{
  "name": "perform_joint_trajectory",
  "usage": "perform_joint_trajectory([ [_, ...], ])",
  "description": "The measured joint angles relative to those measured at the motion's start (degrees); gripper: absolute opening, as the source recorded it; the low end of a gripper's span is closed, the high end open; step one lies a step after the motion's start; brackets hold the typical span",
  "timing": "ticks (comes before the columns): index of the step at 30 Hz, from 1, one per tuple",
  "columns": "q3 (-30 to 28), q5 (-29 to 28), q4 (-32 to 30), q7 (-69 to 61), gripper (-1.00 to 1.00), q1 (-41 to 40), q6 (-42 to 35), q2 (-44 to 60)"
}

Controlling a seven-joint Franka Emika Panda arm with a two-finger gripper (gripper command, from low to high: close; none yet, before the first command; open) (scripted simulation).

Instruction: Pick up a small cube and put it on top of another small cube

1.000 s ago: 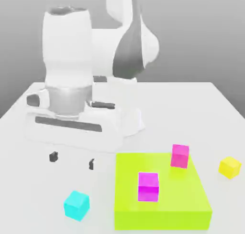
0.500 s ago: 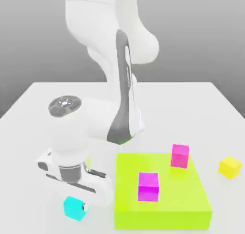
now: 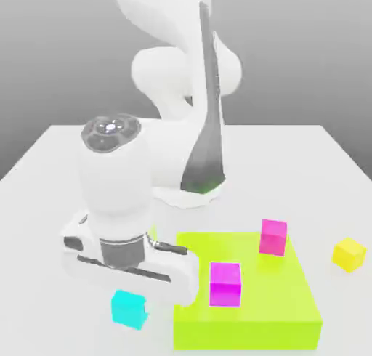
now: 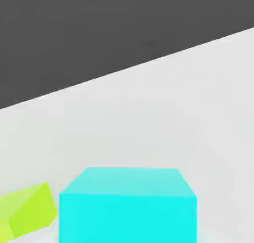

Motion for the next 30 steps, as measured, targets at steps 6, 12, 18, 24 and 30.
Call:
perform_joint_trajectory([
  [6,6.7,-0.1,2.4,9.6,-1.00,9.9,-4.1,-0.5],
  [12,12.8,-0.5,-3.6,22.6,-1.00,19.4,-1.1,-5.3],
  [18,19.5,-2.2,-10.2,36.5,-1.00,28.7,2.5,-10.7],
  [24,18.9,-9.5,-13.6,47.8,-1.00,34.3,9.8,-7.8],
  [30,16.1,-13.5,-13.3,50.8,1.00,36.4,14.4,-2.7],
])
